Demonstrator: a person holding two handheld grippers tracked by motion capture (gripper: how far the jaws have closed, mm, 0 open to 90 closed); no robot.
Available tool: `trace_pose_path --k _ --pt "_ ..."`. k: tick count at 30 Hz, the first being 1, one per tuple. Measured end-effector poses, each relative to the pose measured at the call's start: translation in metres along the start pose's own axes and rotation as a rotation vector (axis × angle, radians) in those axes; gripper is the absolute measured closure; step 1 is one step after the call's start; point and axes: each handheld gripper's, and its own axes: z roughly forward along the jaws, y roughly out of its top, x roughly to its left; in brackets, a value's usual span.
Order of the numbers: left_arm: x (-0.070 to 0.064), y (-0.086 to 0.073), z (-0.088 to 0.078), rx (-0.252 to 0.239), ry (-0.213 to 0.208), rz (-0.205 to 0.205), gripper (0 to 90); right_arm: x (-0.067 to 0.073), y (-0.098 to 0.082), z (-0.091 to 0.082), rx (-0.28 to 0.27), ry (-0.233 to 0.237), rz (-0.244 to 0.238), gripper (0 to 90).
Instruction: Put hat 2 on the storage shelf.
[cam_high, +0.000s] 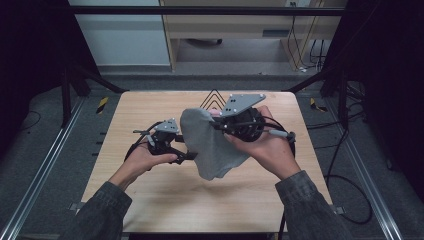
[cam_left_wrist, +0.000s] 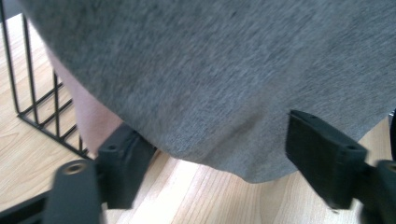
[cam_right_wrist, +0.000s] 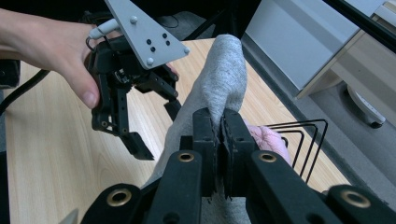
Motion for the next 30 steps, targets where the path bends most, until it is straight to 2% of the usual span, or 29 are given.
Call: trace_pose_path --k 2,4,5,7,9,12,17,21,30 --pt "-0.001 0.001 0.002 0.008 0.002 0.007 30.2 0.000 0.000 0.000 0.001 0.001 0.001 86.0" --pt "-0.002 0.002 0.004 0.008 0.025 0.019 39.3 0.000 -0.001 0.001 -0.001 0.002 0.003 86.0" --pt "-0.003 0.002 0.004 -0.001 0.035 0.020 46.7 0.000 -0.002 0.001 0.001 0.001 0.004 85.9" --pt "-0.004 0.004 0.005 -0.026 0.026 0.010 60.3 -0.002 -0.005 0.001 0.001 -0.003 0.010 86.0" --pt "-0.006 0.006 0.006 -0.025 0.028 0.024 73.1 -0.003 -0.008 0.001 0.003 -0.007 0.020 85.9" --pt "-0.008 0.008 0.005 -0.021 0.033 0.026 84.1 -0.008 -0.015 0.000 0.008 -0.017 0.036 85.9" --pt "-0.007 0.016 -0.010 -0.027 0.061 0.020 87.1 -0.021 -0.027 -0.005 0.006 -0.045 0.081 86.0" --pt "-0.007 0.032 -0.029 -0.014 0.102 0.046 87.3 -0.033 -0.033 -0.009 -0.017 -0.071 0.126 86.0" --pt "-0.004 0.069 -0.060 0.020 0.175 0.077 87.4 -0.053 -0.028 -0.014 -0.089 -0.106 0.191 85.9"
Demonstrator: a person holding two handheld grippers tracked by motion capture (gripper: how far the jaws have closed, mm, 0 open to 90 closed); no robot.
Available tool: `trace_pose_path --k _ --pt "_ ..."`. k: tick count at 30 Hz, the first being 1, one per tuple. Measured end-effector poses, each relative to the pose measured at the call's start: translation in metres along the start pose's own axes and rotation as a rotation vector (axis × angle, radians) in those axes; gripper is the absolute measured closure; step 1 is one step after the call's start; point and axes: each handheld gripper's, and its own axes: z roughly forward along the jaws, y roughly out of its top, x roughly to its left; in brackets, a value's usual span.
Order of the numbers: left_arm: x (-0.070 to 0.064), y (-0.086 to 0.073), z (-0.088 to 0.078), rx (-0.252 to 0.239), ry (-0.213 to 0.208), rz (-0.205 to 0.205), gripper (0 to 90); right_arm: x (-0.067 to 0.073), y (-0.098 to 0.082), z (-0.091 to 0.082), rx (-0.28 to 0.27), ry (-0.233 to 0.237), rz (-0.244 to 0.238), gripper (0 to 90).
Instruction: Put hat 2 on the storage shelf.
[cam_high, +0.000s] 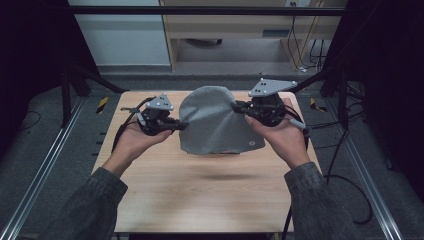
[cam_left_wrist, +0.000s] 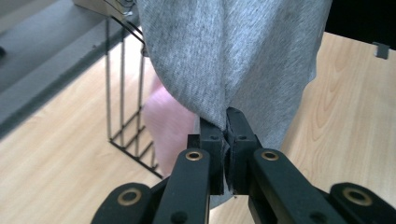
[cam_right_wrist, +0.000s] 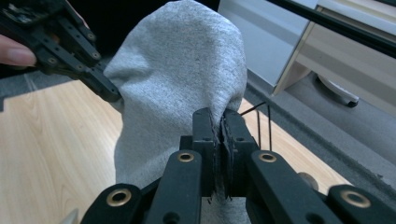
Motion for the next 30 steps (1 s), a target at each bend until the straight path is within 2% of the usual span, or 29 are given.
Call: trace_pose_path --k 6,10,19,24,28,30 --pt "0.003 0.019 -0.012 0.025 0.025 0.025 87.4 -0.010 0.007 -0.001 -0.033 -0.010 0.036 85.9" --pt "0.004 0.029 -0.017 0.013 0.034 0.025 87.3 -0.015 0.008 -0.002 -0.043 -0.011 0.054 85.9" --pt "0.007 0.050 -0.030 -0.029 0.066 0.030 87.3 -0.029 0.022 -0.010 -0.090 -0.034 0.081 85.9" --pt "0.013 0.064 -0.030 -0.038 0.090 0.031 87.3 -0.042 0.028 -0.008 -0.109 -0.045 0.101 86.0" --pt "0.018 0.074 -0.031 -0.082 0.116 0.018 87.5 -0.054 0.031 -0.007 -0.136 -0.056 0.132 85.9" --pt "0.021 0.078 -0.031 -0.100 0.122 0.013 87.6 -0.060 0.034 -0.006 -0.143 -0.062 0.130 85.9"
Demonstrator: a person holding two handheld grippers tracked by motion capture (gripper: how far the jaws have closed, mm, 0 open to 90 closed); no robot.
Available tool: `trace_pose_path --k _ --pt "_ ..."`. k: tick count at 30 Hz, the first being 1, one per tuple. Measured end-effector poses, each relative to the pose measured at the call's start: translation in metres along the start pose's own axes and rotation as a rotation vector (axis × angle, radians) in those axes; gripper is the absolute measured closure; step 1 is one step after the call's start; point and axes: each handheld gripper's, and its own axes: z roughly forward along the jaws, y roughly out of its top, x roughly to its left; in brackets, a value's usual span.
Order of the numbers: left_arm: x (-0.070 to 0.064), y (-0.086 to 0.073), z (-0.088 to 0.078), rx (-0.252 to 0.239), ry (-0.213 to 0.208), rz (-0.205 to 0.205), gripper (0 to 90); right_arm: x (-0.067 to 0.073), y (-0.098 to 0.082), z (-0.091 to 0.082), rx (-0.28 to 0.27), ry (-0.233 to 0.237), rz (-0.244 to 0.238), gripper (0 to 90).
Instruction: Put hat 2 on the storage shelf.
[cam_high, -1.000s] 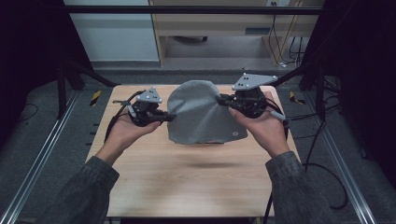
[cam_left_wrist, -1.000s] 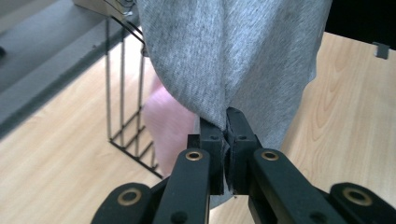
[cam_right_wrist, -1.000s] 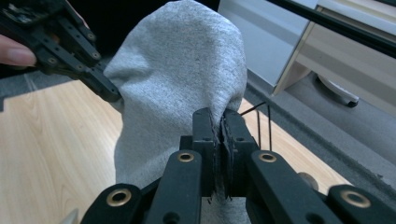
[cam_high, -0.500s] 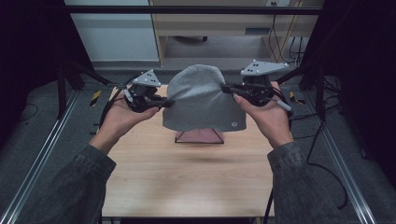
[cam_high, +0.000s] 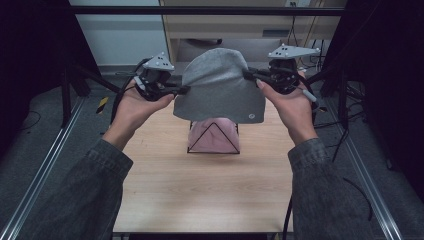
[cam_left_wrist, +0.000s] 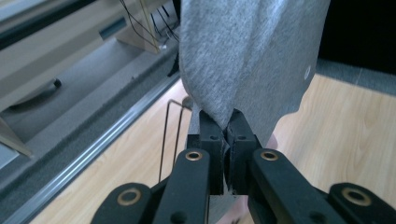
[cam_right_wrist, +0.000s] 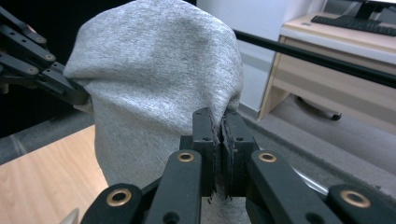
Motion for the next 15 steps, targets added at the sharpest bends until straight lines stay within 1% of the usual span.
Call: trace_pose_path --k 2,5,10,12,15 --pt "0.003 0.004 0.003 -0.010 0.011 -0.007 87.5 -0.004 0.002 0.001 -0.009 -0.007 0.006 85.9" --pt "0.006 0.009 0.009 -0.021 0.032 -0.014 87.5 -0.012 0.003 0.005 -0.029 -0.024 0.028 85.9" --pt "0.014 0.010 0.020 -0.043 0.067 -0.024 87.5 -0.022 -0.001 0.016 -0.022 -0.039 0.036 85.9" --pt "0.018 0.009 0.023 -0.054 0.072 -0.037 87.5 -0.026 -0.003 0.019 -0.024 -0.039 0.041 85.9" --pt "0.021 0.007 0.032 -0.044 0.090 -0.028 87.4 -0.032 -0.006 0.026 -0.014 -0.049 0.037 85.9"
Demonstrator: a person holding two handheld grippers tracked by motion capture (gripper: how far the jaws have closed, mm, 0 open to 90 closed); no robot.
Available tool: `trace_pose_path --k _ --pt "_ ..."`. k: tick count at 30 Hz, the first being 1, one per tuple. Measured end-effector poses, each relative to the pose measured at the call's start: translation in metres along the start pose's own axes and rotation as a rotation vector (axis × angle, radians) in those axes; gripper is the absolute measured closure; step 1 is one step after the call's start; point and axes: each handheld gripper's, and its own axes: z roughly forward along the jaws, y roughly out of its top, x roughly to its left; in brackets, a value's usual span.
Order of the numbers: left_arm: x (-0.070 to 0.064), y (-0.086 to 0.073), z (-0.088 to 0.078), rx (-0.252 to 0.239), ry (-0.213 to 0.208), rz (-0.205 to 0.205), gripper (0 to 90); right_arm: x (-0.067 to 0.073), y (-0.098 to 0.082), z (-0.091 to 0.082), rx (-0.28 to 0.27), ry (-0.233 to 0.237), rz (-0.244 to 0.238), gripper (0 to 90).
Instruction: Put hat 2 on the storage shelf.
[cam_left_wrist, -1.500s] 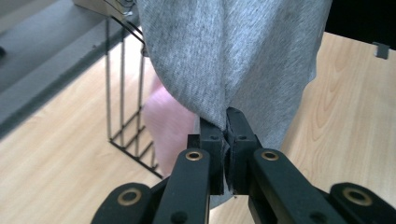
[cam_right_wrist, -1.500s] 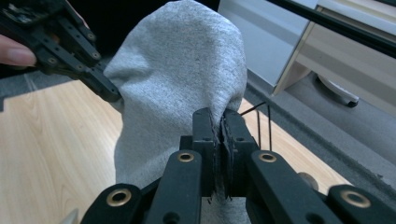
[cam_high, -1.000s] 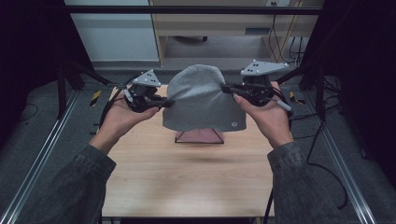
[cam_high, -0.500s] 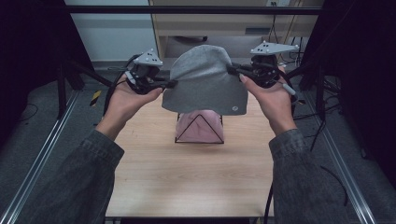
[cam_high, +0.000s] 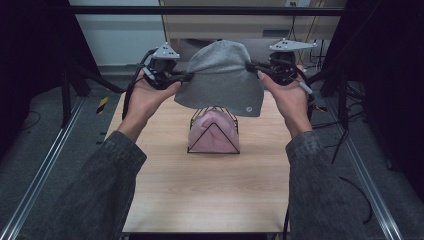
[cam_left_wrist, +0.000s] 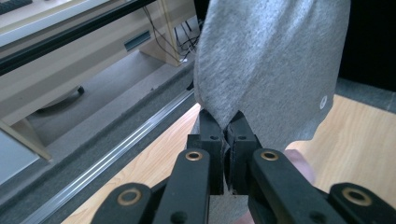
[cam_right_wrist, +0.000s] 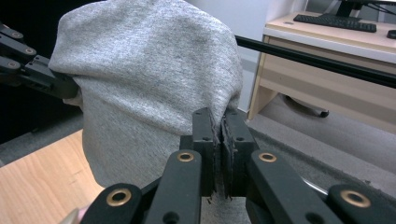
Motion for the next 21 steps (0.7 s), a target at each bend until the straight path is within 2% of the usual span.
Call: trace_pose_path --k 4,8,15,21 --pt "-0.001 -0.003 0.012 0.004 0.023 0.018 87.5 -0.004 -0.005 0.012 0.002 -0.012 0.005 85.8" --pt "0.003 -0.008 0.023 0.011 0.023 -0.006 87.5 -0.008 -0.011 0.022 0.013 -0.026 0.000 85.8" --pt "0.007 -0.019 0.040 0.039 0.034 -0.004 87.4 -0.012 -0.023 0.035 0.014 -0.029 0.017 85.8" --pt "0.008 -0.029 0.046 0.041 0.025 -0.024 87.4 -0.012 -0.033 0.043 0.023 -0.027 0.034 85.8"
